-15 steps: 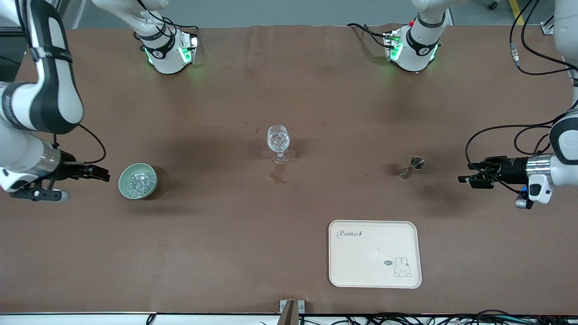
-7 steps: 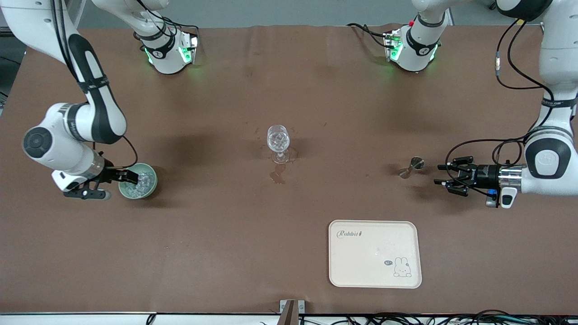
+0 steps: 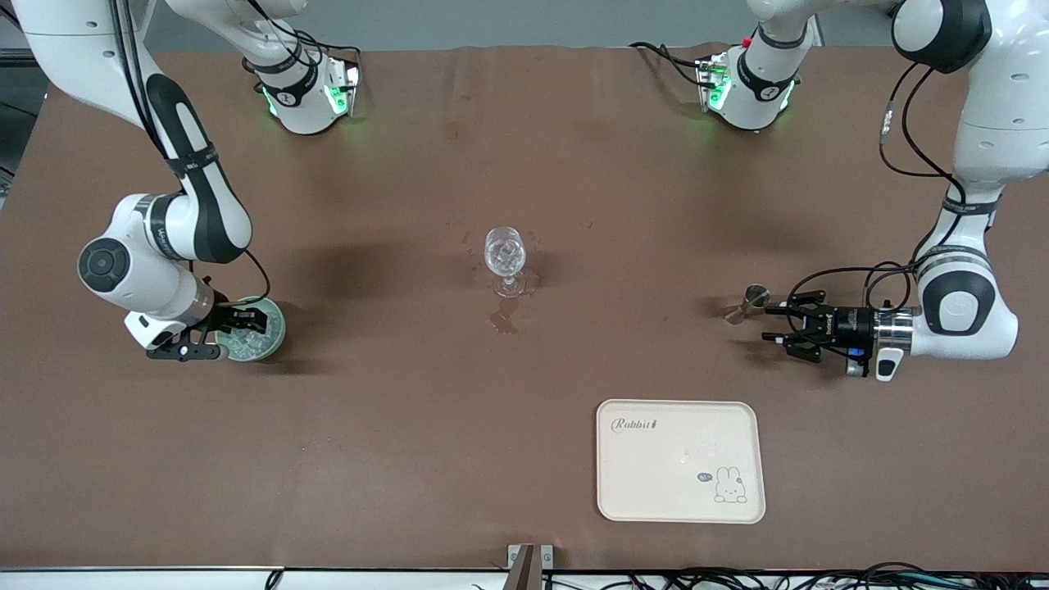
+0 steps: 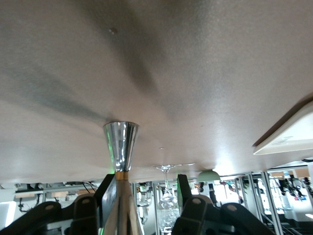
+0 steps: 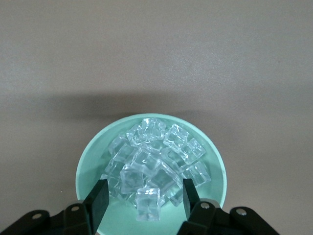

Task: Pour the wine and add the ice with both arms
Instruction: 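Grasp ice with the right gripper while the left gripper grasps the jigger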

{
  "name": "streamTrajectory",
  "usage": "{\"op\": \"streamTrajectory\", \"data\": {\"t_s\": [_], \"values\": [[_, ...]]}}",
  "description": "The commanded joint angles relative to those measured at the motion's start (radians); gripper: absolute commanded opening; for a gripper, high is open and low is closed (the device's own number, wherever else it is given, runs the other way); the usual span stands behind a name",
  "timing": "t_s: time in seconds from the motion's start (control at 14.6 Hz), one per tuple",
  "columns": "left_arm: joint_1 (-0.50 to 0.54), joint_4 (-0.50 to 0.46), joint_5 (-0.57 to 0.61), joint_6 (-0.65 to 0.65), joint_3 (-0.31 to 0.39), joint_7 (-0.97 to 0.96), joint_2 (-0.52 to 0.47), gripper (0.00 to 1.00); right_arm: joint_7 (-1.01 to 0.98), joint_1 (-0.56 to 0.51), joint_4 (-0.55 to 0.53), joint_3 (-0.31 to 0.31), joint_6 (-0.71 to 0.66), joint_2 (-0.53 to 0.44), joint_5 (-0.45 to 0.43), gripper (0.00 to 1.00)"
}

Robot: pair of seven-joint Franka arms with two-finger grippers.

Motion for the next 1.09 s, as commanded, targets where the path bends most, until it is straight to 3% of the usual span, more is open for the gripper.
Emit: {"op": "streamTrajectory", "data": {"t_s": [0.0,0.21,1.03], "values": [[-0.007,0.024,-0.025,-0.020,-0.006,-0.036,0.028,0.56,-0.035,-0.008,-0.028,0.002,0.009,-0.015,0.021,0.64],[-0.005,0.018,-0.016,-0.025,-0.020,-0.023,0.045,0.56,-0.035,-0.004,-0.038,0.002,0.009,-0.014,0.021,0.57],[-0.024,0.016,0.032,-0.045,-0.020,-0.020,0.048,0.55,-0.036,-0.001,-0.054,0.002,0.009,0.003,0.021,0.48]]}}
